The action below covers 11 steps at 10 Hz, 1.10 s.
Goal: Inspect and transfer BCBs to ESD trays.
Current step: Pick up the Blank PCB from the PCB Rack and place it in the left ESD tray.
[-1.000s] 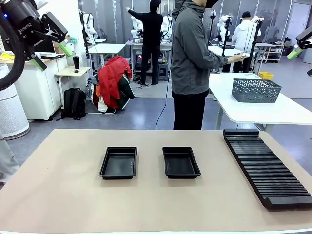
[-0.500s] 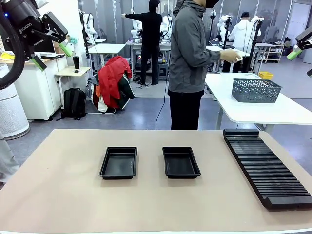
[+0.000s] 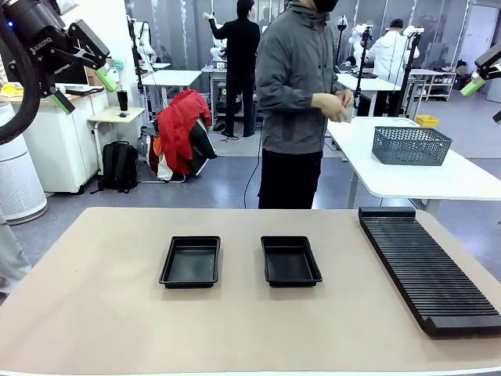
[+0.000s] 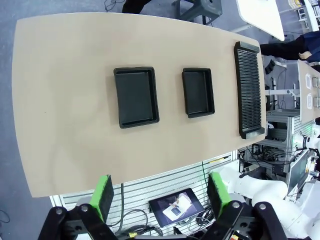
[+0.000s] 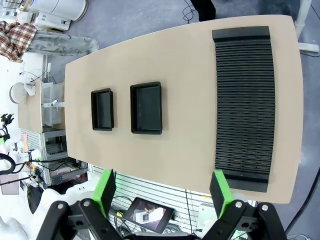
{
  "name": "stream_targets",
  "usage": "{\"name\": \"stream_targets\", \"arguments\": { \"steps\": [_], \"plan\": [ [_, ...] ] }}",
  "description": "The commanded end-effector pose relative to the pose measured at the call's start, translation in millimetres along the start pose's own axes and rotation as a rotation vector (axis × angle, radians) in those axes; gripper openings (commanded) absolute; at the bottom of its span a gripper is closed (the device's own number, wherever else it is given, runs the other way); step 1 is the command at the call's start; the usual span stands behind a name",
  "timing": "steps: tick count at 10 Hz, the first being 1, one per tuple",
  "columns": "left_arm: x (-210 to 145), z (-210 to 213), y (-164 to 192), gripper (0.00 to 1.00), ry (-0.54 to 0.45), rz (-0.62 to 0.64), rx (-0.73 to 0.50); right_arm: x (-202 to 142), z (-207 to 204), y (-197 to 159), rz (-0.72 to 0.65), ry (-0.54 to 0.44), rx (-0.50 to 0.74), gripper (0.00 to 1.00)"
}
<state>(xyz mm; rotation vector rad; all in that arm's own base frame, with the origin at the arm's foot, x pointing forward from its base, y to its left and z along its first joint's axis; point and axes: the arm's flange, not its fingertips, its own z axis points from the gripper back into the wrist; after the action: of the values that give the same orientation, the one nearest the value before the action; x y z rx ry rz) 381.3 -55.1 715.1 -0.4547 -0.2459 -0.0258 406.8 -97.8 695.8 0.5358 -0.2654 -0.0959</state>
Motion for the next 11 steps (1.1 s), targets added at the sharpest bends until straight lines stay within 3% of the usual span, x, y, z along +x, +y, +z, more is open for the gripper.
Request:
{"name": "stream_targets", "arguments": {
  "steps": [1,11],
  "plan": [
    [0.0,0.9,0.0,1.00,-0.005,-0.004,0.000,0.1,-0.1,0.2,0.000,0.000,0.001,1.00],
    [0.0,0.9,0.0,1.00,-0.005,-0.004,0.000,0.1,-0.1,0.2,0.000,0.000,0.001,1.00]
  ]
}}
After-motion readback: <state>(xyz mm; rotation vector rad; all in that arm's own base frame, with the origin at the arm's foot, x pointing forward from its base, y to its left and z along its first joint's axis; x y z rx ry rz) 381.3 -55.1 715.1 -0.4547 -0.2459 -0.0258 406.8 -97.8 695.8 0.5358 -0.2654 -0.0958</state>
